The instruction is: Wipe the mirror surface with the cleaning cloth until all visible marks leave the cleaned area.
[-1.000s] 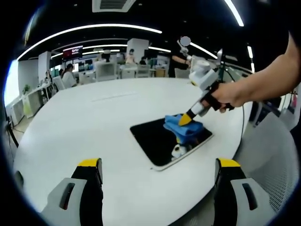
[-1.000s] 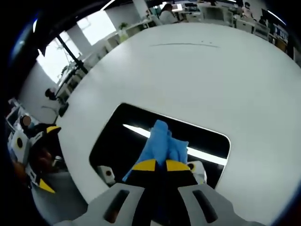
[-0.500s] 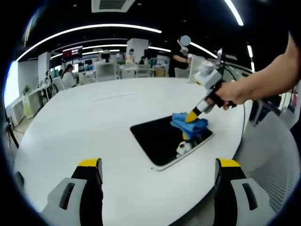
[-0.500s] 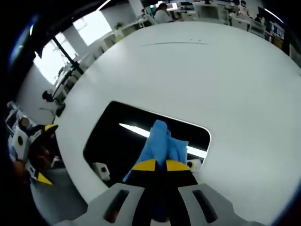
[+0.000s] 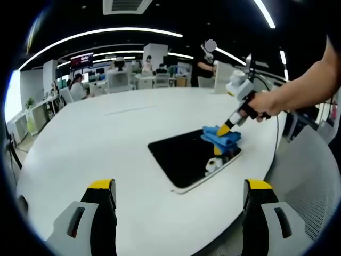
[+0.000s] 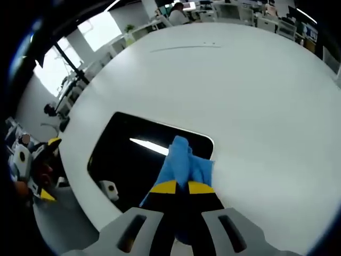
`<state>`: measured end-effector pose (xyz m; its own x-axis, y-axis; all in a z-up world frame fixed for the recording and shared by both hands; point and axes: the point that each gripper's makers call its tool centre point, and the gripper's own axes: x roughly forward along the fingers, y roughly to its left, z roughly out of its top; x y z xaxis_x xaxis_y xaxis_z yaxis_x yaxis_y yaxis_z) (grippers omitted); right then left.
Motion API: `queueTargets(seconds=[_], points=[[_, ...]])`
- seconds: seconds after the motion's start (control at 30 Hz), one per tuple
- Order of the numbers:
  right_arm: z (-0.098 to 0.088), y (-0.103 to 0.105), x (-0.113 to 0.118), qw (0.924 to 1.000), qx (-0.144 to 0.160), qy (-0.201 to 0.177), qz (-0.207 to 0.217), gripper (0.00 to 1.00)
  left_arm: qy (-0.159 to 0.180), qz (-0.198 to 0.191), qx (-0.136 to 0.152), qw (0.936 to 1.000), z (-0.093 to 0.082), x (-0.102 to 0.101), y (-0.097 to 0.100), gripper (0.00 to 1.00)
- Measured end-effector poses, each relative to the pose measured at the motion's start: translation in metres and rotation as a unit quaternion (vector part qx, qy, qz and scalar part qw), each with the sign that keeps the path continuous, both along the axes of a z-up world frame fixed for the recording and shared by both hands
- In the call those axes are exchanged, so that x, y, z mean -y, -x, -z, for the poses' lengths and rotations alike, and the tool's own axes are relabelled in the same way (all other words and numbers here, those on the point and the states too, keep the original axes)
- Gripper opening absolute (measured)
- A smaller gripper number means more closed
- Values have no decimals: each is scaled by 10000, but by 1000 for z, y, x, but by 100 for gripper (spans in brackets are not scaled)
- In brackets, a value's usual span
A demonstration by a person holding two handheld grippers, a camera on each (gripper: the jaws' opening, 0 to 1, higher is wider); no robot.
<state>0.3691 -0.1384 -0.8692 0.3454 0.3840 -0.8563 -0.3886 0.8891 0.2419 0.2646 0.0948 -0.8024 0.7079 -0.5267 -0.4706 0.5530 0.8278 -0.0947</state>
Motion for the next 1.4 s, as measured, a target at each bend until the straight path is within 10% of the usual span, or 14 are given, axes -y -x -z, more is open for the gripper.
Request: queueTargets(seconds=[1.4], points=[[1,19,14,9994,-136,307,60,0,92,-87,24,9999,-3,-1,0,100]])
